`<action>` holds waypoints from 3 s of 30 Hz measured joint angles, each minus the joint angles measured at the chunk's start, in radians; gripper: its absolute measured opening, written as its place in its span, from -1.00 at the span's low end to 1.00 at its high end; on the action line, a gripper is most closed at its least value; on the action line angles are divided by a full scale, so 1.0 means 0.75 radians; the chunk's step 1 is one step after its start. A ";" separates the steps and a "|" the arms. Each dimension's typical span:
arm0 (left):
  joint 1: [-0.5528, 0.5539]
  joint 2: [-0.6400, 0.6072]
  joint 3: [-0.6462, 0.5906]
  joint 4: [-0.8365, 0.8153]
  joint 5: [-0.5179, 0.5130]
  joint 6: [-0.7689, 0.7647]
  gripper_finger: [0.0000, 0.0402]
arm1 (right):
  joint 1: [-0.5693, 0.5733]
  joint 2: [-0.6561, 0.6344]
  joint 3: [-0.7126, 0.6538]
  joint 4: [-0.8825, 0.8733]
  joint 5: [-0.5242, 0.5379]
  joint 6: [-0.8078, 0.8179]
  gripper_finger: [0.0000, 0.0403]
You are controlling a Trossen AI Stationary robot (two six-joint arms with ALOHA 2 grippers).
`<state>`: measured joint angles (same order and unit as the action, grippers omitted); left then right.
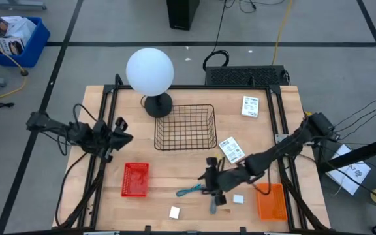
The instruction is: Pick and place items into bin
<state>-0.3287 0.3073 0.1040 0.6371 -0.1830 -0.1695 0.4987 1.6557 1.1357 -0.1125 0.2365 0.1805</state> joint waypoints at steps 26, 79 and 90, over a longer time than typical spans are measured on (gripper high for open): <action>-0.332 1.213 0.696 -0.333 -0.114 -0.119 0.16 | 0.040 0.193 0.022 -0.087 0.004 -0.011 0.27; -0.338 1.286 0.704 -0.426 -0.283 -0.116 -0.07 | -0.035 0.269 0.021 0.208 0.215 -0.044 -0.92; -0.338 1.286 0.703 -0.434 -0.284 -0.130 -0.07 | -0.030 0.264 0.021 0.309 0.378 -0.112 -0.94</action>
<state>-0.5819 1.2716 0.6315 0.3117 -0.3957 -0.2672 0.4760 1.8538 1.1511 0.1195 0.5199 0.0963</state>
